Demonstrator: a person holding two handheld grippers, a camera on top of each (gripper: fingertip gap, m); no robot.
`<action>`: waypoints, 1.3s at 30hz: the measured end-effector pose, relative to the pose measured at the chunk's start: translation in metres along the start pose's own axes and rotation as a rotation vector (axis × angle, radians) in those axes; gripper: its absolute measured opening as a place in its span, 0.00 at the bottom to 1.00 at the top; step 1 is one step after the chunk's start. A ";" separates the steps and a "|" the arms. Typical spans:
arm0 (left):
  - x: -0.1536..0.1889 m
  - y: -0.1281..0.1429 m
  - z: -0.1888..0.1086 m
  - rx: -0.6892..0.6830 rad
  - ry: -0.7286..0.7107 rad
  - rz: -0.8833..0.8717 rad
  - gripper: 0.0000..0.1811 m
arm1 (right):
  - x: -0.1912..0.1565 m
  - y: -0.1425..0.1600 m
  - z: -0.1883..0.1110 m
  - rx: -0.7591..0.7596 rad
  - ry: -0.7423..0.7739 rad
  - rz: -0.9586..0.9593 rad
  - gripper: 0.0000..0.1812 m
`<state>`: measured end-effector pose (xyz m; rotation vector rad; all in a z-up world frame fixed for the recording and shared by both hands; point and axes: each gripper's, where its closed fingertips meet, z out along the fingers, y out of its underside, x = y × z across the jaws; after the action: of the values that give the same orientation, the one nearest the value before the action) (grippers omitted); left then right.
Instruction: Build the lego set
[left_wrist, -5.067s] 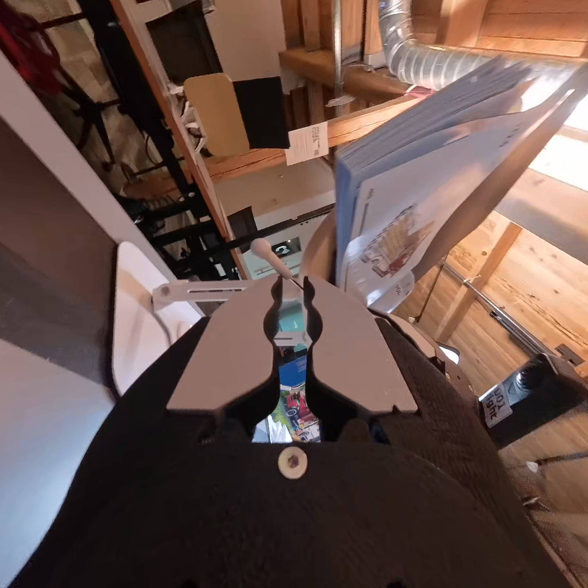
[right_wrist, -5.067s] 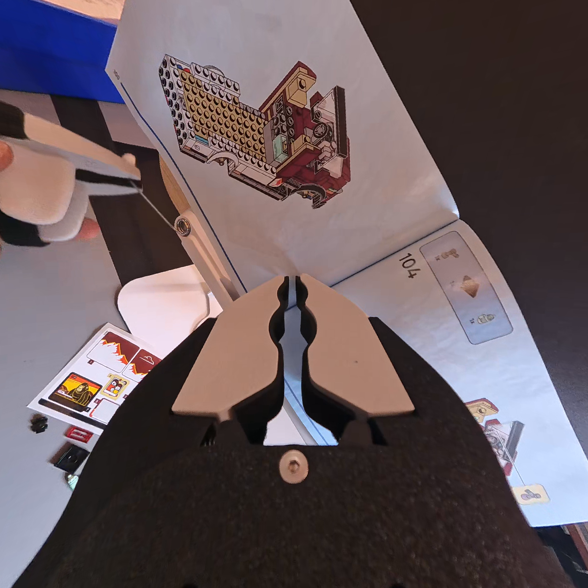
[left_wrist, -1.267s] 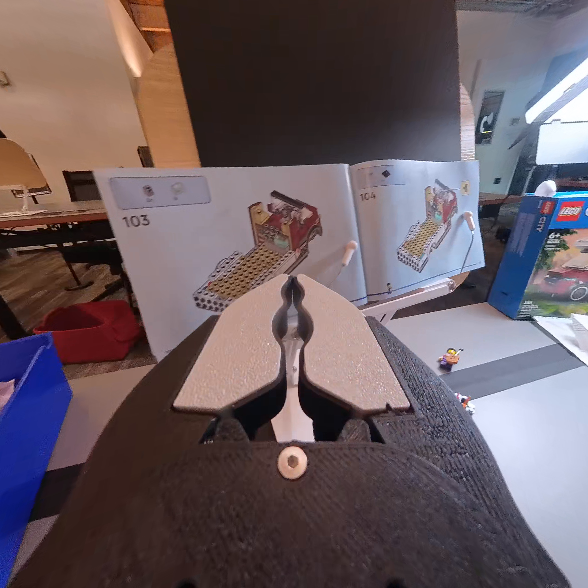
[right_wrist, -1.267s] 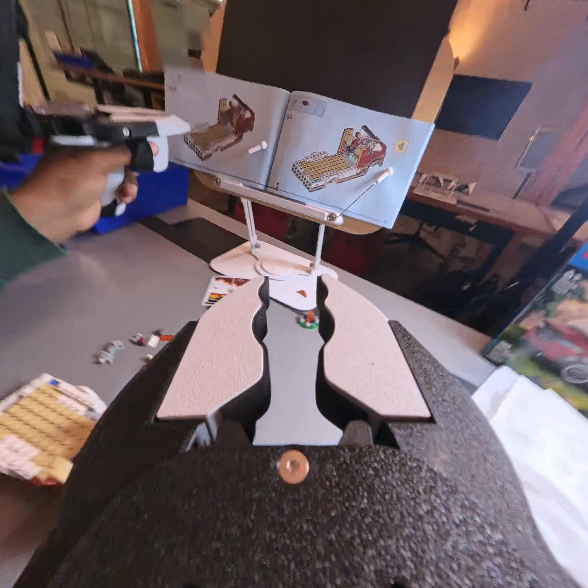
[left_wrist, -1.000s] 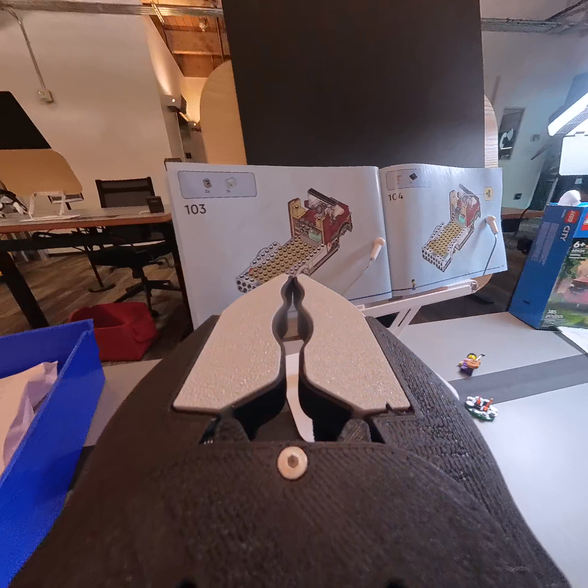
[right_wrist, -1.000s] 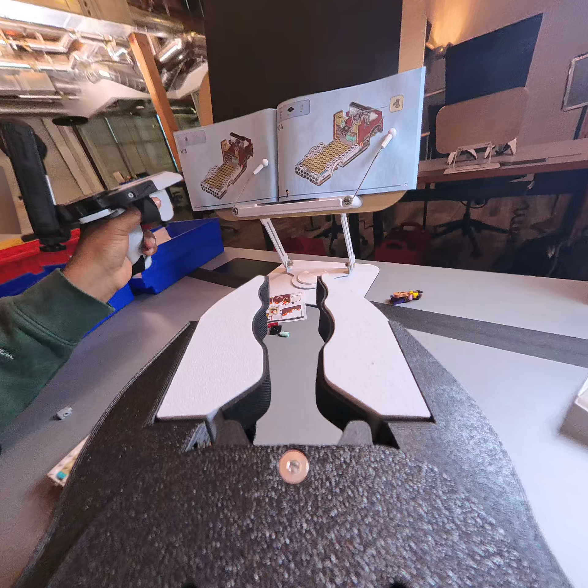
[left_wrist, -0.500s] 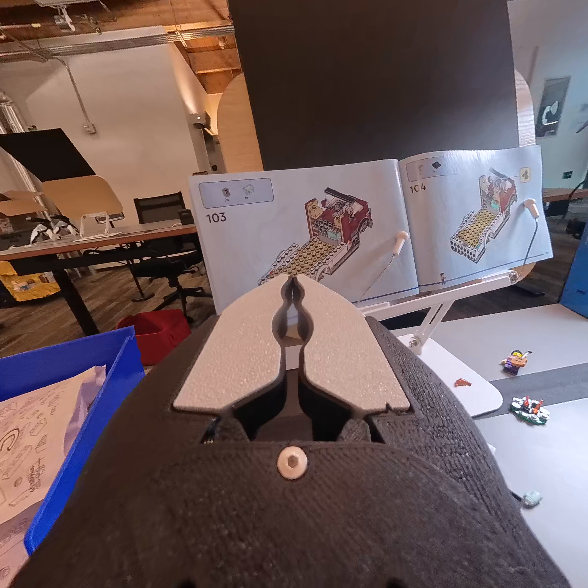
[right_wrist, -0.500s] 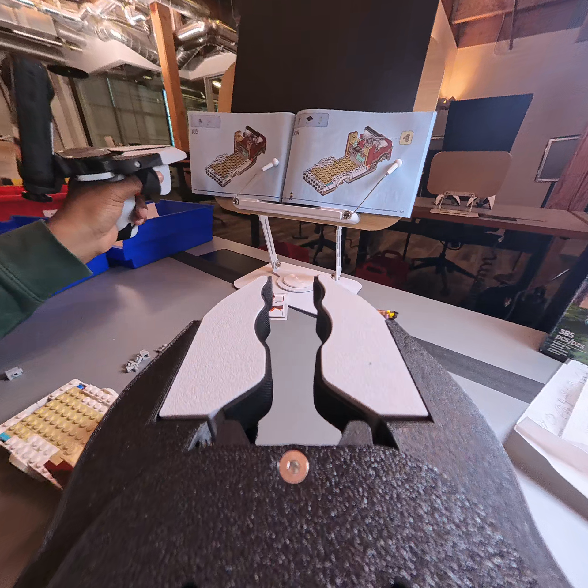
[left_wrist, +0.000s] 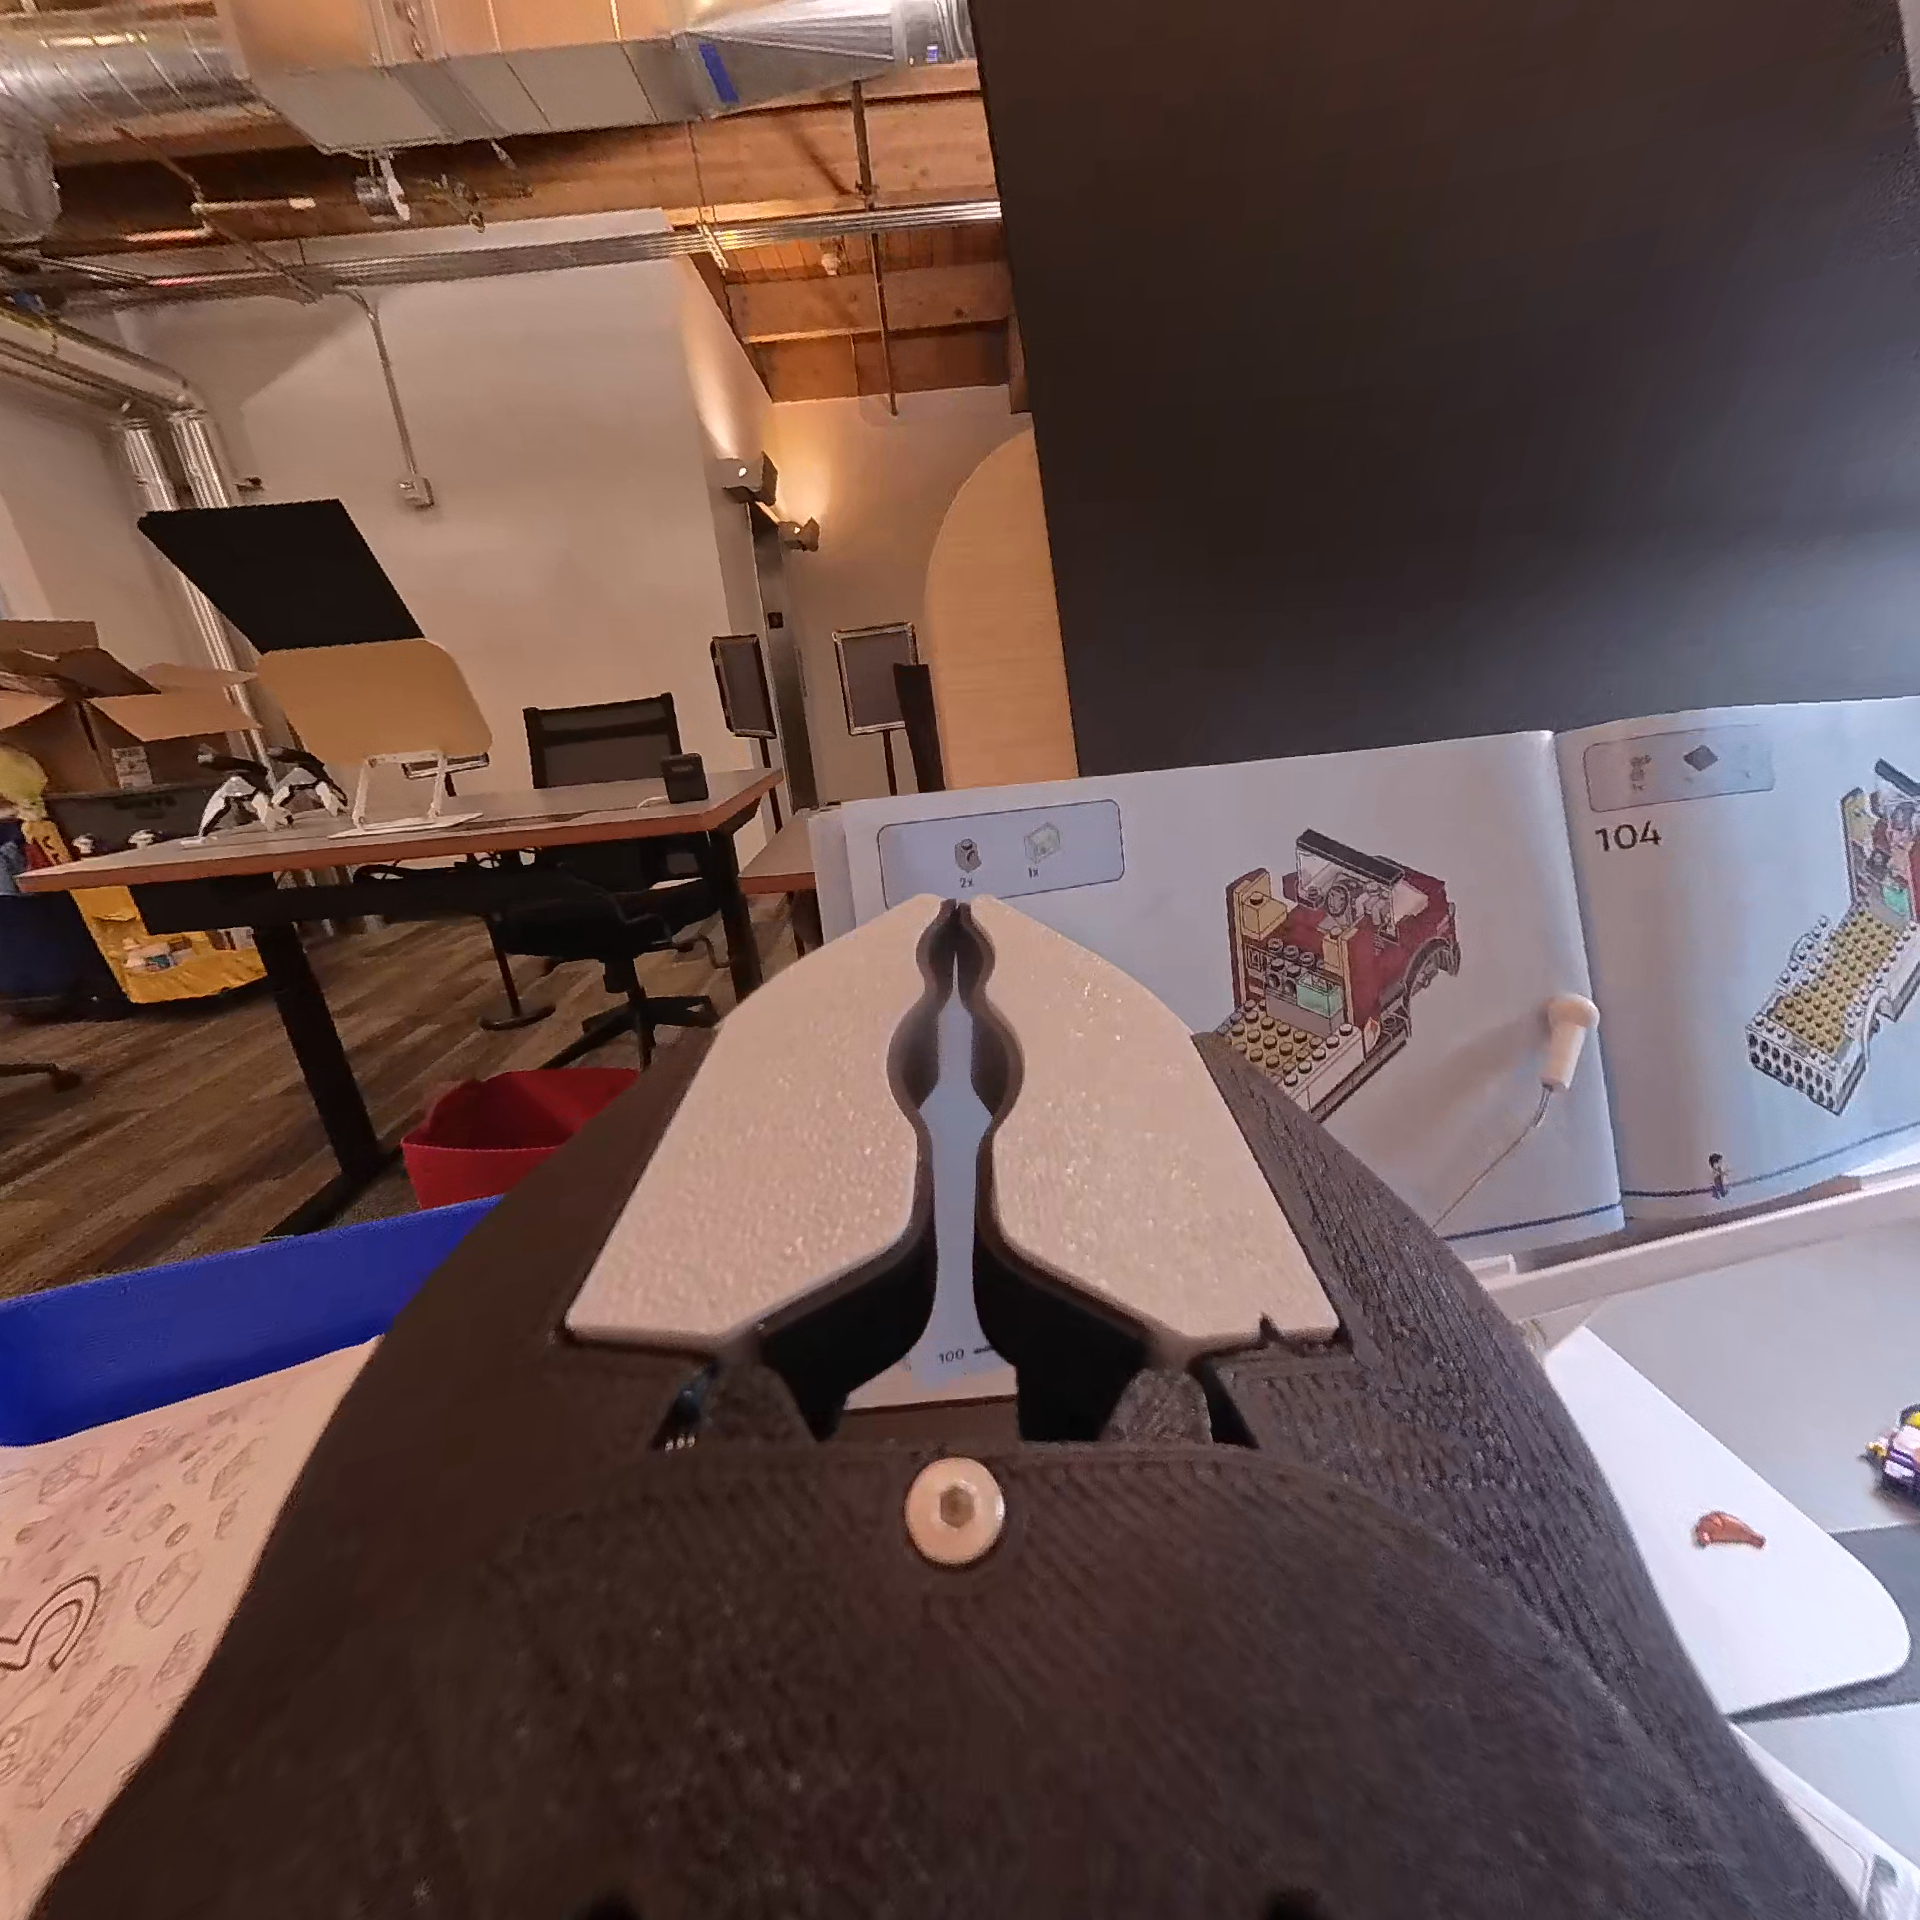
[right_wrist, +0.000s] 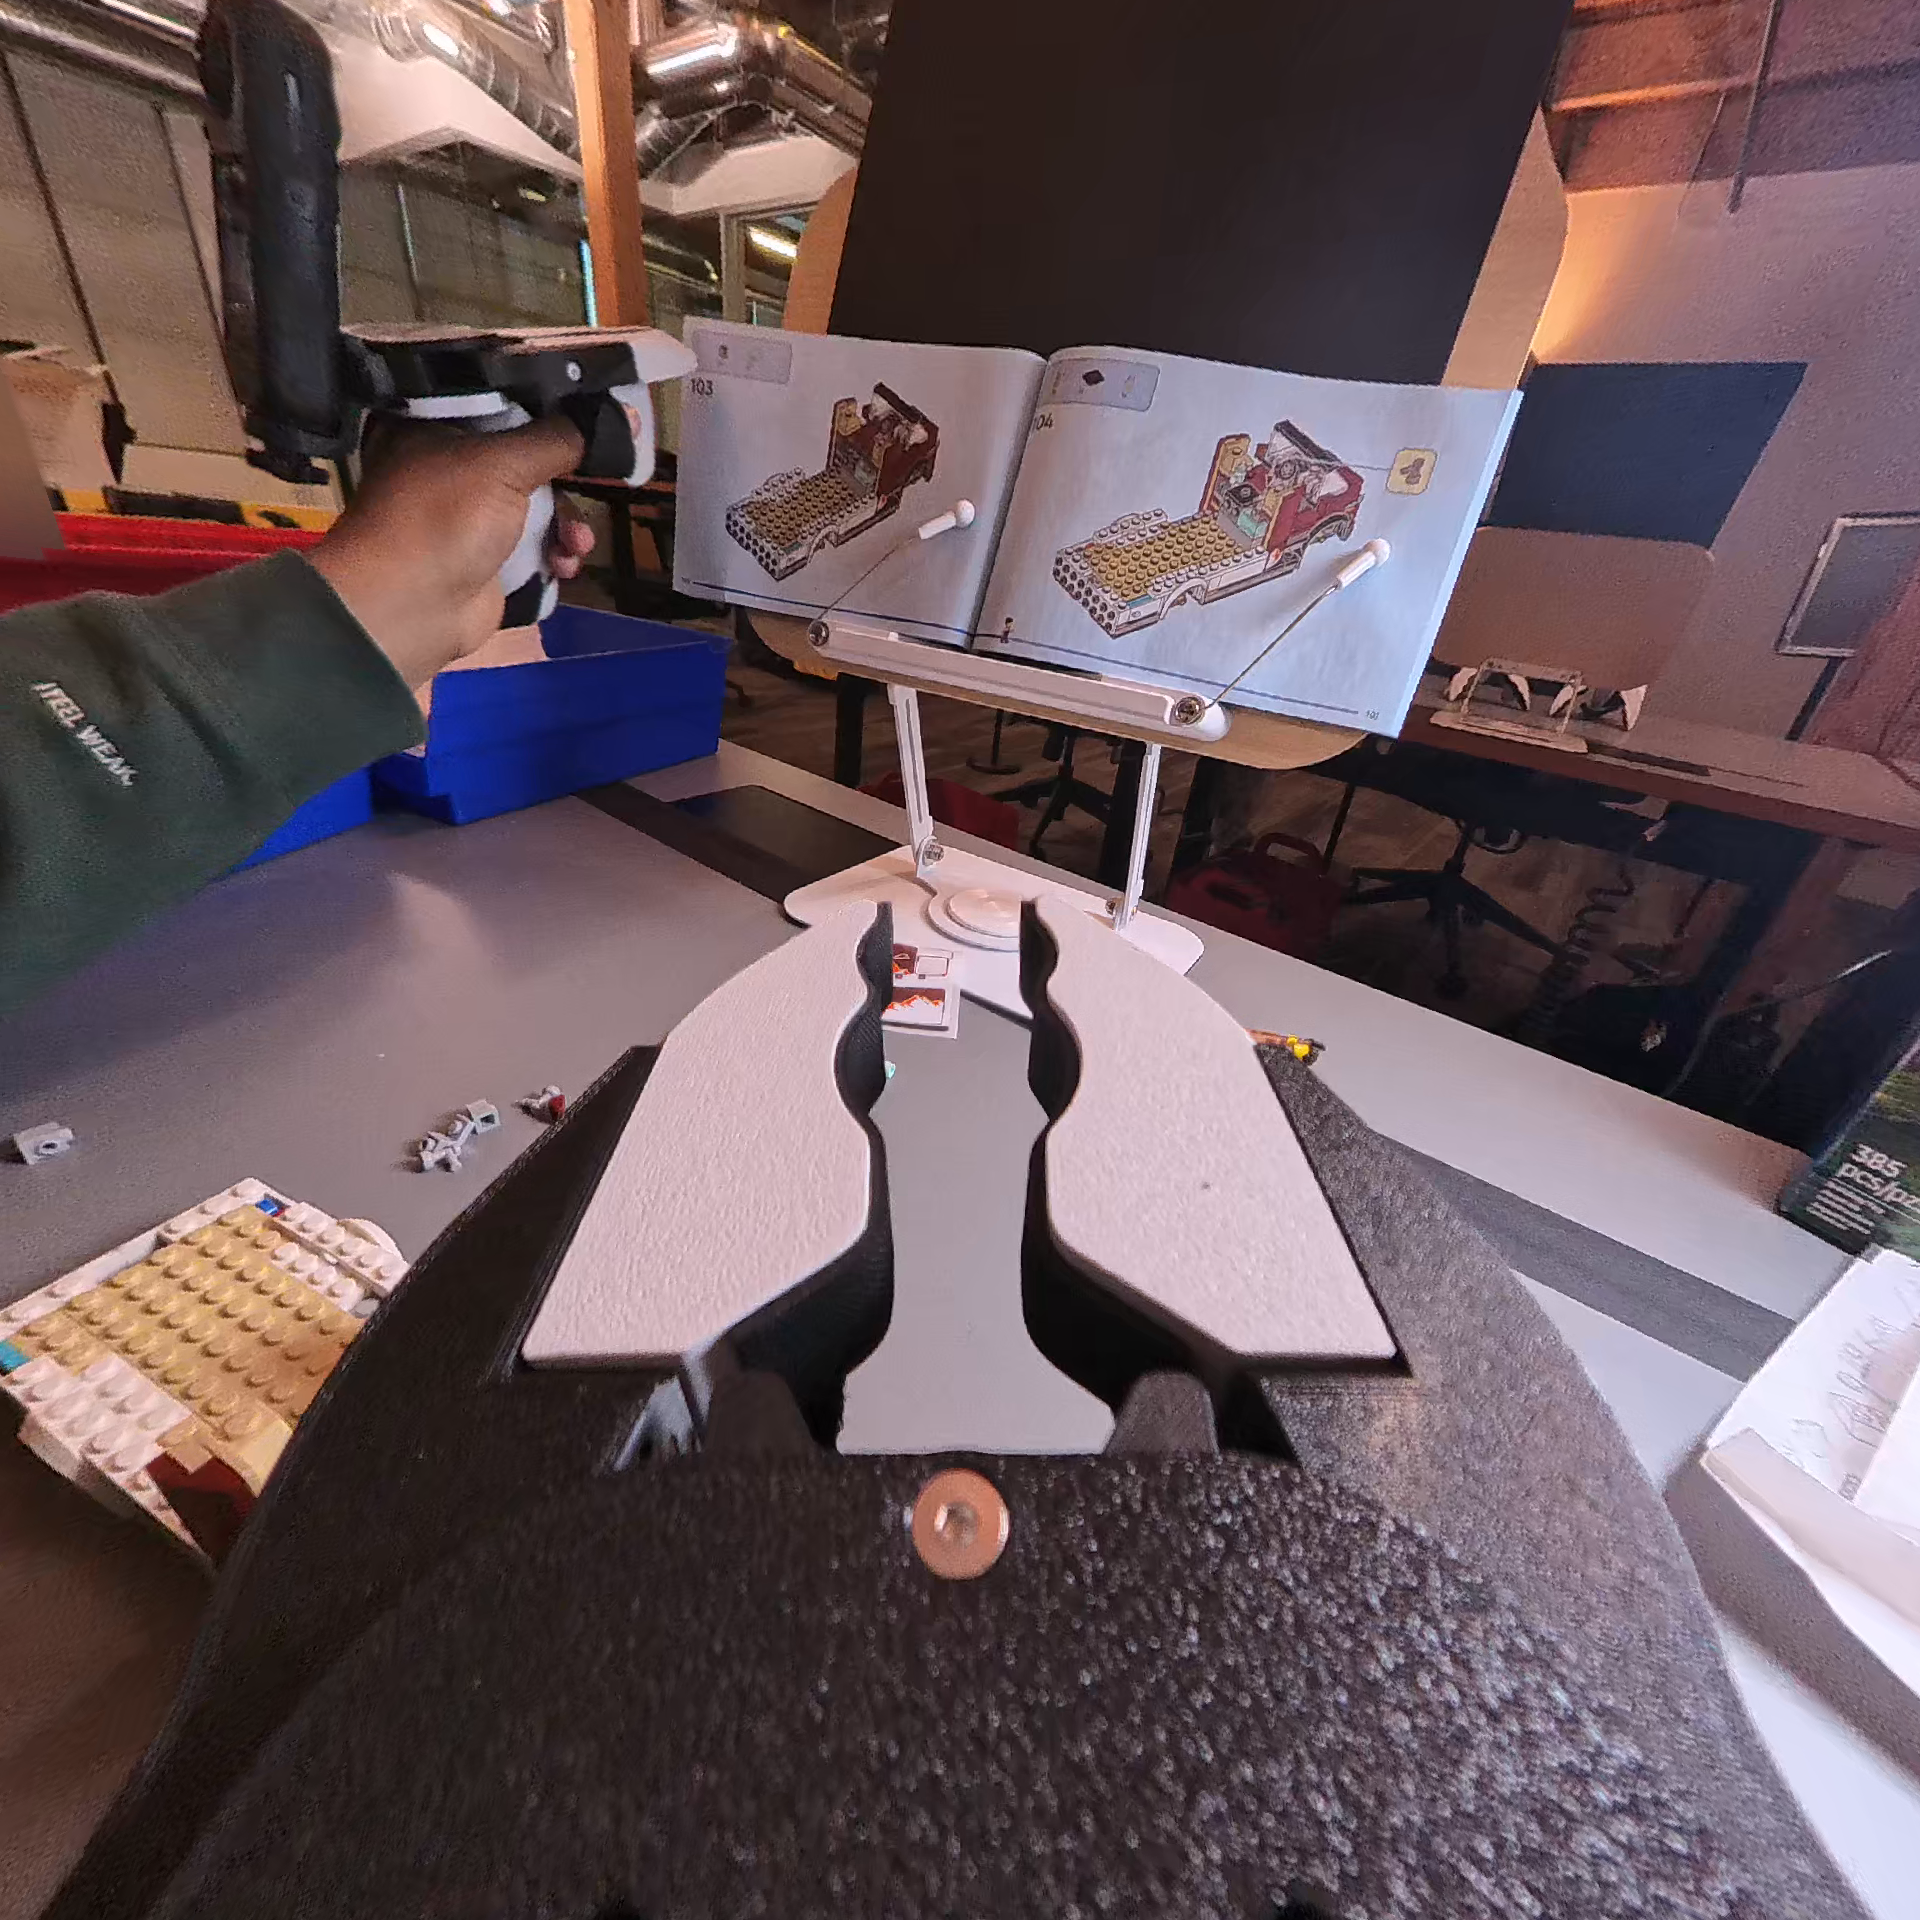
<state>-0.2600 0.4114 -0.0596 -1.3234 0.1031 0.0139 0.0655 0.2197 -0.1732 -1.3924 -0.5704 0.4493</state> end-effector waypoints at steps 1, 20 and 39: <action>0.000 0.000 0.002 0.005 0.002 -0.006 0.00 | 0.000 0.001 0.000 0.000 -0.001 -0.003 0.13; 0.021 -0.002 0.008 0.015 0.056 0.030 0.00 | -0.009 0.010 0.004 -0.019 -0.039 -0.020 0.13; 0.159 0.043 -0.148 -0.528 0.806 0.342 0.04 | -0.012 0.003 0.000 0.002 -0.050 -0.023 0.12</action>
<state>-0.1150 0.2707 -0.1504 -1.7544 1.0692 -0.2170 0.0560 0.2125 -0.1779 -1.3744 -0.6257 0.4667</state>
